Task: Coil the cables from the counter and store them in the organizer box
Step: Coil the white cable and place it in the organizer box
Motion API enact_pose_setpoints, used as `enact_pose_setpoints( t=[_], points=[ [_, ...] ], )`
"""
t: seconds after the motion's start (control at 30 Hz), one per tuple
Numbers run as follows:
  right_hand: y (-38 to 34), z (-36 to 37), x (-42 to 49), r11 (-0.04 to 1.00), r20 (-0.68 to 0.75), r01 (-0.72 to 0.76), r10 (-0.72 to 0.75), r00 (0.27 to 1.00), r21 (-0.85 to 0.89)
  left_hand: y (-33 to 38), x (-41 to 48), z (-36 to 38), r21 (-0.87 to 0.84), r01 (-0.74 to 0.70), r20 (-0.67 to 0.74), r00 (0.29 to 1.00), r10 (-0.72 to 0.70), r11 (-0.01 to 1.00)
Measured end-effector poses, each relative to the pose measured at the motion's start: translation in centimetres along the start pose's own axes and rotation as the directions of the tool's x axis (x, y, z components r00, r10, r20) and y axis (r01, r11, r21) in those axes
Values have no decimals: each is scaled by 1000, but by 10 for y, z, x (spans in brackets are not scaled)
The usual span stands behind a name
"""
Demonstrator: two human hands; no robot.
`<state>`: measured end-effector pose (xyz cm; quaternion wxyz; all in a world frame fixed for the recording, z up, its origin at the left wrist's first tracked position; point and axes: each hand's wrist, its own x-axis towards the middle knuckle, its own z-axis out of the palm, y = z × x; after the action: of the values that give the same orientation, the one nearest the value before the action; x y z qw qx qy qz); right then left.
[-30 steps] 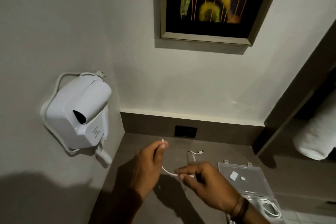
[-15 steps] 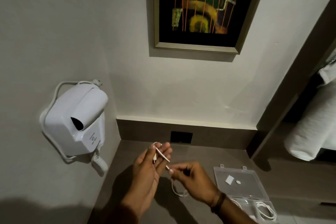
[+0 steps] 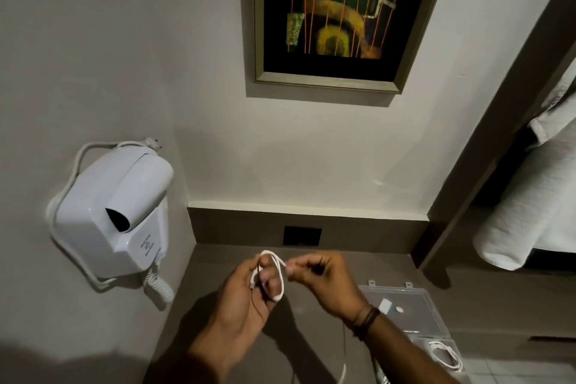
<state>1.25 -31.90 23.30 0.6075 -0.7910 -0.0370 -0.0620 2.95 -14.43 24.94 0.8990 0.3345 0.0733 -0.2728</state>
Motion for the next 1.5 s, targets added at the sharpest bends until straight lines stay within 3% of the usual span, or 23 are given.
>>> enact_pose_setpoints(
  t=[0.07, 0.13, 0.17, 0.23, 0.3, 0.33, 0.37, 0.43, 0.53, 0.6, 0.63, 0.7, 0.73, 0.8, 0.87, 0.93, 1.03, 1.1, 1.2, 1.27, 1.33, 1.43, 1.5],
  points=[
    [13, 16, -15, 994, 102, -69, 77, 992, -87, 0, 8, -3, -86, -120, -102, 989, 111, 989],
    [16, 21, -27, 978, 183, -81, 117, 976, -190, 0, 11, -4, 205, -243, -164, 946, 278, 948],
    [13, 19, -30, 974, 210, -72, 118, 971, -215, 1, 10, -7, 475, -283, -130, 914, 385, 833],
    [0, 8, -30, 966, 211, -27, 84, 974, -258, 2, 3, -16, 887, -290, 92, 873, 479, 359],
    [-14, -7, -20, 954, 195, 72, -15, 981, -291, 3, -6, -17, 964, -265, 241, 891, 384, 10],
    [-19, -14, -12, 942, 178, 124, -71, 981, -311, 1, -7, -16, 962, -274, 266, 908, 324, -22],
    [-23, -20, -5, 932, 147, 164, -121, 982, -324, 0, -7, -14, 955, -293, 274, 928, 253, 40],
    [-22, -22, 6, 963, 54, 151, -142, 988, -224, 0, -8, -5, 878, -242, 207, 970, 128, 414],
    [-1, -9, 6, 996, -60, -28, 33, 998, 87, 2, -4, 7, 302, -24, 83, 997, -1, 953],
    [18, 6, -8, 993, 0, -105, 106, 994, 60, 4, 4, 8, 39, -95, -41, 994, 97, 995],
    [25, 13, -16, 994, 73, -112, 111, 991, 12, 4, 6, 6, 136, -186, -93, 975, 200, 973],
    [25, 19, -28, 993, 204, -90, 105, 973, -81, 5, 7, 2, 609, -319, -41, 901, 431, 726],
    [20, 16, -30, 991, 234, -79, 104, 967, -112, 4, 6, -3, 823, -340, 85, 866, 493, 455],
    [8, 1, -26, 982, 222, 19, 24, 975, -188, 4, 2, -10, 950, -308, 302, 848, 435, -59],
    [-6, -15, -14, 957, 161, 148, -110, 981, -251, 2, -1, -14, 920, -311, 378, 868, 322, -240],
    [-11, -29, -2, 944, 70, 209, -198, 978, -256, 1, -2, -10, 934, -338, 356, 911, 207, -118],
    [0, -30, 4, 995, -41, 93, -92, 995, 40, -1, -1, 3, 853, -193, 194, 980, 48, 484],
    [15, -15, -4, 983, -47, -24, 33, 998, 183, -5, 2, 11, 497, -68, 80, 996, 32, 865],
    [24, 14, -29, 995, 40, -84, 82, 996, 53, -10, 11, 16, 269, -152, -120, 974, 190, 951],
    [15, 19, -42, 989, 130, -42, 62, 990, -145, -14, 12, 10, 627, -242, -105, 916, 388, 740],
    [-1, 10, -43, 940, 189, 49, 17, 982, -338, -17, 7, 2, 930, -240, 93, 886, 453, 279],
    [-23, -10, -31, 738, 286, 261, -96, 954, -623, -21, 4, -4, 938, -254, 330, 863, 381, -236],
    [-31, -22, -25, 681, 288, 298, -133, 948, -669, -19, 5, 0, 885, -261, 395, 860, 324, -385]
  ],
)
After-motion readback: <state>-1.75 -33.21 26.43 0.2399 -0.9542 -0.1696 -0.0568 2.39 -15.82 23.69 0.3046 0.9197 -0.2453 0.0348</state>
